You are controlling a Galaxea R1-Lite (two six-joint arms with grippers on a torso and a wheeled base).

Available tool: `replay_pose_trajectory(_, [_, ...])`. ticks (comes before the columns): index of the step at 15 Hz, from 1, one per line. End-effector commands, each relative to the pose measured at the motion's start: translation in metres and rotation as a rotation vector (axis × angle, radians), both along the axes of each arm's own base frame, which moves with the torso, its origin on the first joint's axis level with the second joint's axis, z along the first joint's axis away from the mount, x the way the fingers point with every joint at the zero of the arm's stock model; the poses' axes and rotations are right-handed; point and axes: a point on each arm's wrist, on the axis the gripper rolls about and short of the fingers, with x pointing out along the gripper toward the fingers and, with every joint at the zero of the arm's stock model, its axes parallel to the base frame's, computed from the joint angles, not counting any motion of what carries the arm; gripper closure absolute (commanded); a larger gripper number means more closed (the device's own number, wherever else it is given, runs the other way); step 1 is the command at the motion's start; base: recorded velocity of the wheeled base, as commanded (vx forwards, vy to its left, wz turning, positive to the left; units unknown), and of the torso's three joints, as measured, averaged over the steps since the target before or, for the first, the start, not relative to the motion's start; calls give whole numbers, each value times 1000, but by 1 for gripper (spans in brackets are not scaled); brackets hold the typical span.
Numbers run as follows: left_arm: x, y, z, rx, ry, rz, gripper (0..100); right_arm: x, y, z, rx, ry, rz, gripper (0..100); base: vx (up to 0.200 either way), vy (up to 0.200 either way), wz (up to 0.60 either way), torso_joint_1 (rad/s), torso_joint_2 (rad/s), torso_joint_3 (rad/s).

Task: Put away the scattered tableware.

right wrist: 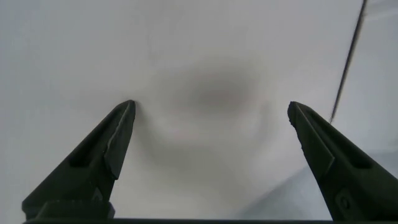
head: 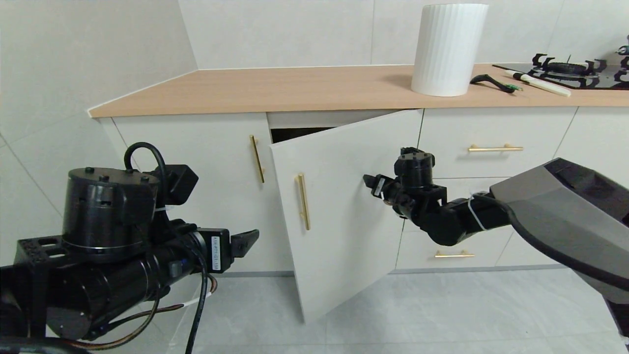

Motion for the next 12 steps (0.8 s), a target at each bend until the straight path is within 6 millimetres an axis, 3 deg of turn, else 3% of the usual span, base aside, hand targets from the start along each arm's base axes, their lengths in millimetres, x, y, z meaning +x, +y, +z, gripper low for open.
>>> replay_pose_trajectory(1, [0, 0, 0, 0, 0, 1, 0, 13, 5, -12, -3, -10, -46, 0, 0, 0, 0, 0, 0, 0])
replay_pose_trajectory(12, [1, 0, -1, 2, 4, 1, 0, 49, -3, -32, -17, -59, -229, 0, 0, 0, 0, 0, 0, 0])
